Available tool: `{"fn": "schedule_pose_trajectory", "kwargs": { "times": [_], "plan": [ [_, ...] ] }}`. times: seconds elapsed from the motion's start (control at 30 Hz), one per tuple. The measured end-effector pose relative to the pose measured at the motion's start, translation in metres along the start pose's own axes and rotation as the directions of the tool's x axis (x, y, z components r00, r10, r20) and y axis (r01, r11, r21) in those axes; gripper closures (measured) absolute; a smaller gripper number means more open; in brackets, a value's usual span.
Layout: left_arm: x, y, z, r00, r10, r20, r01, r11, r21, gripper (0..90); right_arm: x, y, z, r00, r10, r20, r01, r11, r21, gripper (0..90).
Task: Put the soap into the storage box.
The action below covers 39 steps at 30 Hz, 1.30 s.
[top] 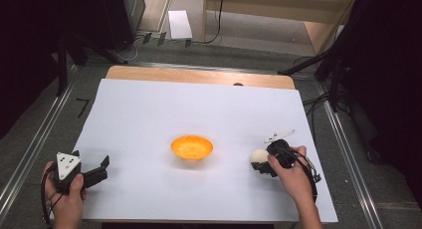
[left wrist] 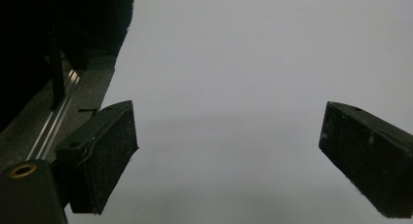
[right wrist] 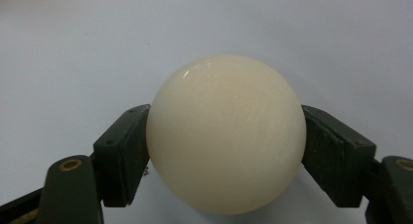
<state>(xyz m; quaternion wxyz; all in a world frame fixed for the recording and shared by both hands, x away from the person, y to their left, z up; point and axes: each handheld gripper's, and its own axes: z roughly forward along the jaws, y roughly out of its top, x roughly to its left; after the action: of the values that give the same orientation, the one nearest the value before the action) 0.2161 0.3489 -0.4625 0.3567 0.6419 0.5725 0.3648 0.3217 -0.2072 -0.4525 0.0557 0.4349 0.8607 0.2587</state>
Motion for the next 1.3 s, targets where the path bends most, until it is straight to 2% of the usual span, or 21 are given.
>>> {"fn": "schedule_pose_trajectory", "kwargs": {
  "times": [0.27,0.43,0.87,1.3],
  "plan": [
    [0.0,0.0,0.0,1.0,0.001,0.0,-0.001,1.0,0.0,7.1,0.005,0.008,-0.003,0.9987,-0.048,0.015,0.048,0.999,0.022,24.9],
    [0.0,0.0,0.0,1.0,0.001,0.0,-0.001,1.0,-0.001,7.1,0.009,0.015,-0.006,0.9979,-0.065,0.003,0.065,0.998,0.005,24.9],
    [-0.001,0.0,0.0,1.0,0.003,-0.001,-0.003,1.0,-0.002,7.1,0.021,0.035,-0.01,0.9925,-0.122,0.003,0.122,0.993,0.001,24.9],
    [-0.001,0.0,0.0,1.0,0.006,-0.003,-0.006,1.0,-0.004,7.1,0.03,0.05,-0.007,0.9889,-0.147,-0.026,0.146,0.989,-0.012,24.9]
  ]
}}
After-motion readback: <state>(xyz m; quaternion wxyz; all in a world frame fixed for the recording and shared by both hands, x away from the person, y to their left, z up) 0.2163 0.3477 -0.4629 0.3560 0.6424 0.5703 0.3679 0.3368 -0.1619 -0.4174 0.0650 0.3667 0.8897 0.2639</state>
